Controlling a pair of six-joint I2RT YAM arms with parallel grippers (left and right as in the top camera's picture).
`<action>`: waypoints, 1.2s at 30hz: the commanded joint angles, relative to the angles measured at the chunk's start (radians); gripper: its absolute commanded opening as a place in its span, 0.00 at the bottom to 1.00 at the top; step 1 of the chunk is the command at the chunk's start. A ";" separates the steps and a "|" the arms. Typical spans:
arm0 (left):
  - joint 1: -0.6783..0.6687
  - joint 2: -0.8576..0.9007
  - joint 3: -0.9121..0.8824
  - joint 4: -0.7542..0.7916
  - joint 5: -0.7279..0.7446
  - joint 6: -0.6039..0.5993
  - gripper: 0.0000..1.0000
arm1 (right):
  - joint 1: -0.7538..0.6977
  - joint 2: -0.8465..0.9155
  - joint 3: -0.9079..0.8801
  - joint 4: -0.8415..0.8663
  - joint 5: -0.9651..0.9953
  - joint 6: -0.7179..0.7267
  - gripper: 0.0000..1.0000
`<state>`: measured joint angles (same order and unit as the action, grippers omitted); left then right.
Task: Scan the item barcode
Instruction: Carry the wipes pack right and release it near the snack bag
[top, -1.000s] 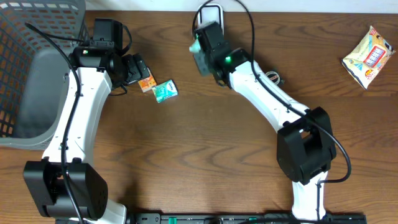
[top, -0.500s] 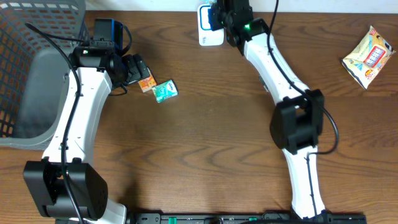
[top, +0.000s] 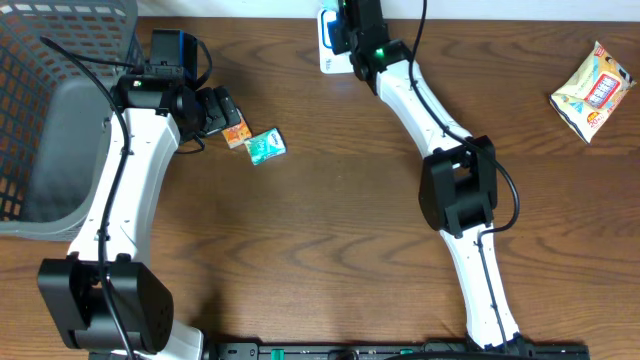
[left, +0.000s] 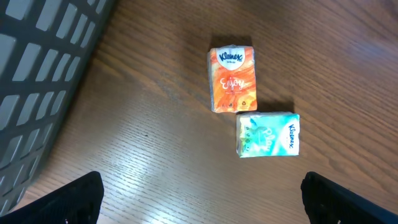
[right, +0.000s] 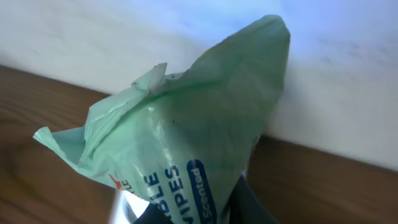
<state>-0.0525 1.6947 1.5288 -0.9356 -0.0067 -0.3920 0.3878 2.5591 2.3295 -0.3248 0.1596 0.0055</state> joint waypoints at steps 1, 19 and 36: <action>0.003 0.005 0.005 -0.003 -0.013 0.006 1.00 | -0.033 -0.088 0.026 -0.077 0.108 -0.014 0.01; 0.003 0.005 0.005 -0.003 -0.013 0.006 1.00 | -0.437 -0.210 0.004 -0.728 0.407 -0.010 0.17; 0.003 0.005 0.005 -0.003 -0.013 0.006 1.00 | -0.602 -0.210 -0.029 -0.893 -0.517 0.050 0.99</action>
<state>-0.0525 1.6947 1.5288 -0.9356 -0.0067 -0.3920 -0.2325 2.3585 2.3081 -1.1938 0.0277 0.0414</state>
